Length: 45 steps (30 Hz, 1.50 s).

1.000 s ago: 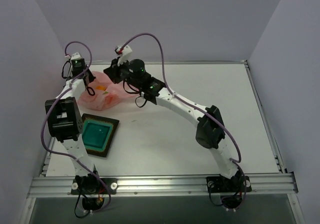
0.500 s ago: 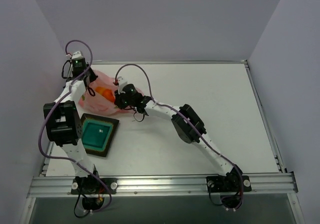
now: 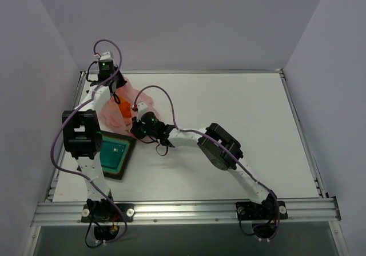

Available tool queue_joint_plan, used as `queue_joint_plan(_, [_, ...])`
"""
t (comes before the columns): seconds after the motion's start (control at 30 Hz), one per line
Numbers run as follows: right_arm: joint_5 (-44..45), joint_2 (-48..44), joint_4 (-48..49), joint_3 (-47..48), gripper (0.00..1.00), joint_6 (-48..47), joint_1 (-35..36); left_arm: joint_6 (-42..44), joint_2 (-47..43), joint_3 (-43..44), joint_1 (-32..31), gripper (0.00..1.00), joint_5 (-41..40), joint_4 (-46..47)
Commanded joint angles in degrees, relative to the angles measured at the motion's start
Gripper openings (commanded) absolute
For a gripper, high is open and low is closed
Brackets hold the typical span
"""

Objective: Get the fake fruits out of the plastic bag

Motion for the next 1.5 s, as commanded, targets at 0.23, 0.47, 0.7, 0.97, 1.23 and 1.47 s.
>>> queue_joint_plan(0.23, [4.2,-10.7,1.0,2.2,0.35,-2.1,-3.3,-1.4,-9.0,-5.9,0.1,0.02,4.0,2.3])
queue_joint_plan(0.47, [2.7,-0.2,-2.1,15.7,0.22,-2.2,-5.3,-2.3,-11.8,-8.3,0.1,0.15,6.0,1.4])
queue_joint_plan(0.7, [1.9,-7.1,-0.7,10.4,0.5,-1.8,-6.3,-1.7,-19.7,-10.3,0.5,0.92,3.8,-1.2])
queue_joint_plan(0.97, [0.9,-11.7,-4.3,6.7,0.71,-3.6,-6.2,-2.7,-33.1,-15.0,0.2,0.94,1.7,-4.1])
queue_joint_plan(1.23, [1.2,-12.4,-6.0,6.7,0.69,-2.9,-6.7,-8.5,-48.7,-31.8,-5.1,0.54,-2.0,-7.7])
queue_joint_plan(1.47, [2.5,-11.6,-8.0,6.8,0.31,-2.9,-7.0,-15.4,-44.7,-37.6,-9.4,0.21,-4.6,-3.7])
